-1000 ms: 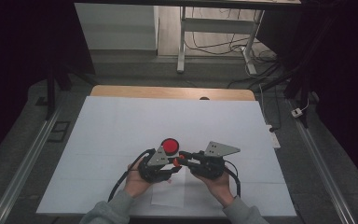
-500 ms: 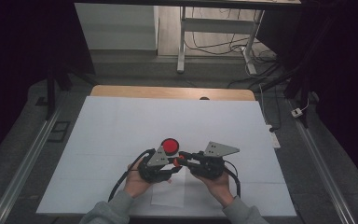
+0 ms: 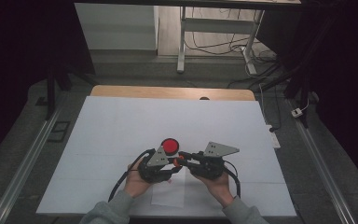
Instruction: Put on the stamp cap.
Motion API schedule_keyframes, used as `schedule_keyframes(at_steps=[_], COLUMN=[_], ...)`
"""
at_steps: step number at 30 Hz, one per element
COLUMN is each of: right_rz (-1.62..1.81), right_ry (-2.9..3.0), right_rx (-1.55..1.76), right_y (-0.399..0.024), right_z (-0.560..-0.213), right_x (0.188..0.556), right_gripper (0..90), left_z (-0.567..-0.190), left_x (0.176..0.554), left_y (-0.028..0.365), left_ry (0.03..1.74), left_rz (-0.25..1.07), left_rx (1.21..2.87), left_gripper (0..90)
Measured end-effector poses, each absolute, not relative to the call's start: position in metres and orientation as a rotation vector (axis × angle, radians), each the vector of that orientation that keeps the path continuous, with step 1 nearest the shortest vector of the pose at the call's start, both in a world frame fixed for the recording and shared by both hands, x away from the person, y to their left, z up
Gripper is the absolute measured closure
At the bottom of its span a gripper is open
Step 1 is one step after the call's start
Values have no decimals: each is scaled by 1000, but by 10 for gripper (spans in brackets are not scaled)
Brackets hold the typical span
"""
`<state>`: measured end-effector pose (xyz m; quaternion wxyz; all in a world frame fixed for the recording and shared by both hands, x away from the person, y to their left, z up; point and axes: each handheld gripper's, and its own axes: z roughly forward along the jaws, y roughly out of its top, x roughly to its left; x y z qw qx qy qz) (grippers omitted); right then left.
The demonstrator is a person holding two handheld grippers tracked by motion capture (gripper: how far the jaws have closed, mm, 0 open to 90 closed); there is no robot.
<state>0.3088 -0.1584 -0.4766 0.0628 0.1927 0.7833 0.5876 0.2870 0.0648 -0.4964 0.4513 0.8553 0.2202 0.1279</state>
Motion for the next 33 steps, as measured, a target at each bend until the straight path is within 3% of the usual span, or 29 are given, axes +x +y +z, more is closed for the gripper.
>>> schedule_keyframes(at_steps=[33], right_rz=[1840], right_ry=[2344], right_rx=[598], right_y=[-159], right_z=[-484], right_x=[309], right_gripper=[731], left_z=[-495], left_x=[281], left_y=[64], left_ry=[555], left_rz=[366], left_rx=[2102], left_gripper=[652])
